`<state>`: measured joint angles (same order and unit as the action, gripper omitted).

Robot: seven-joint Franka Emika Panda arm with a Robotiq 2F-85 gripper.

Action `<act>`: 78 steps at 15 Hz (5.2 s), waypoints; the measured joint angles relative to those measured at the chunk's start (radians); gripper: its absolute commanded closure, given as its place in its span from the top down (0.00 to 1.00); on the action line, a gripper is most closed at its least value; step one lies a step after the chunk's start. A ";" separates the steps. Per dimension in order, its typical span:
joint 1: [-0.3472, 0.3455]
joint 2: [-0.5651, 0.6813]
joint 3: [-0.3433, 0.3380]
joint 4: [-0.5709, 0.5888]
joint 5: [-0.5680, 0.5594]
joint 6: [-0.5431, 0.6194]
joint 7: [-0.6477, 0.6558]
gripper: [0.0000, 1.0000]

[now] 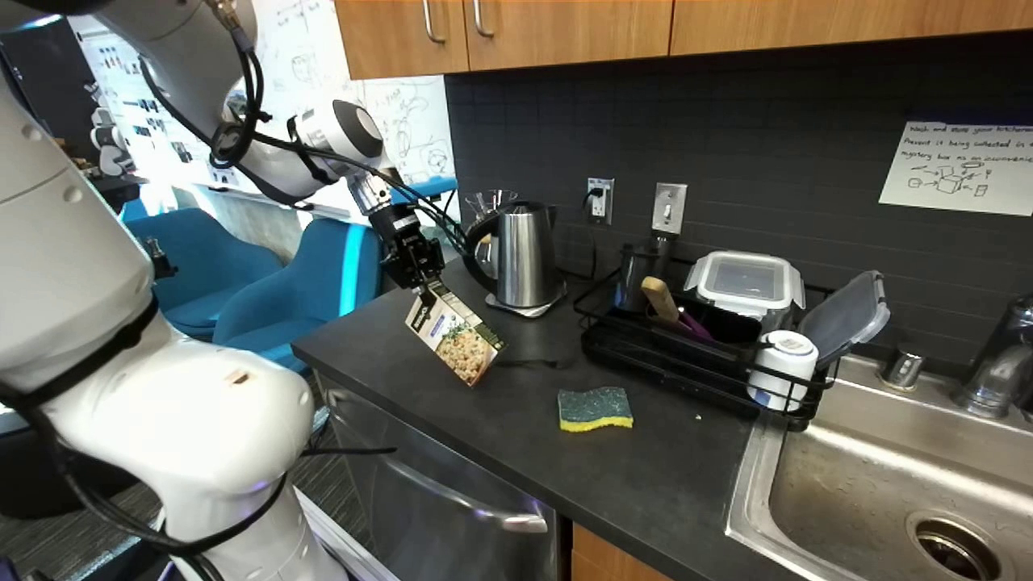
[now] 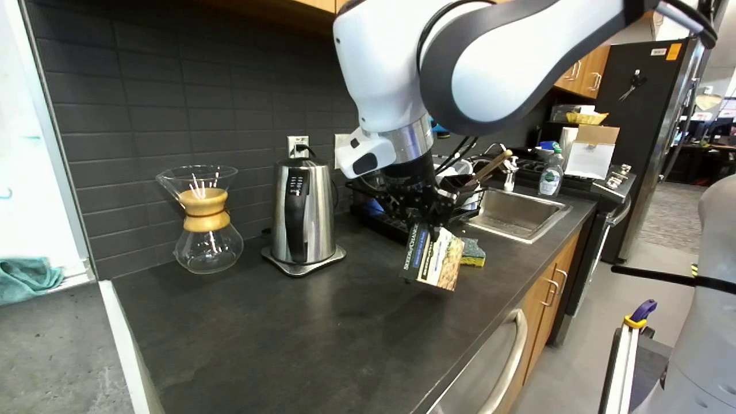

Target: Move the box forward

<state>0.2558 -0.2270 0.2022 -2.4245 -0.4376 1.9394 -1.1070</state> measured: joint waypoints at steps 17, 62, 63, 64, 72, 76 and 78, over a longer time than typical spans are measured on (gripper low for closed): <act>0.002 0.084 0.074 -0.008 -0.129 -0.009 0.131 0.12; 0.054 0.289 0.134 0.006 -0.266 -0.135 0.450 1.00; 0.054 0.287 0.135 0.009 -0.266 -0.134 0.450 1.00; 0.054 0.285 0.135 0.014 -0.266 -0.133 0.450 1.00; 0.053 0.189 0.132 0.063 -0.160 -0.089 0.447 1.00; 0.052 0.088 0.116 0.071 -0.044 -0.040 0.445 1.00; 0.052 0.034 0.097 0.069 0.014 -0.019 0.443 1.00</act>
<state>0.3081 -0.1930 0.2995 -2.3552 -0.4239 1.9205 -0.6641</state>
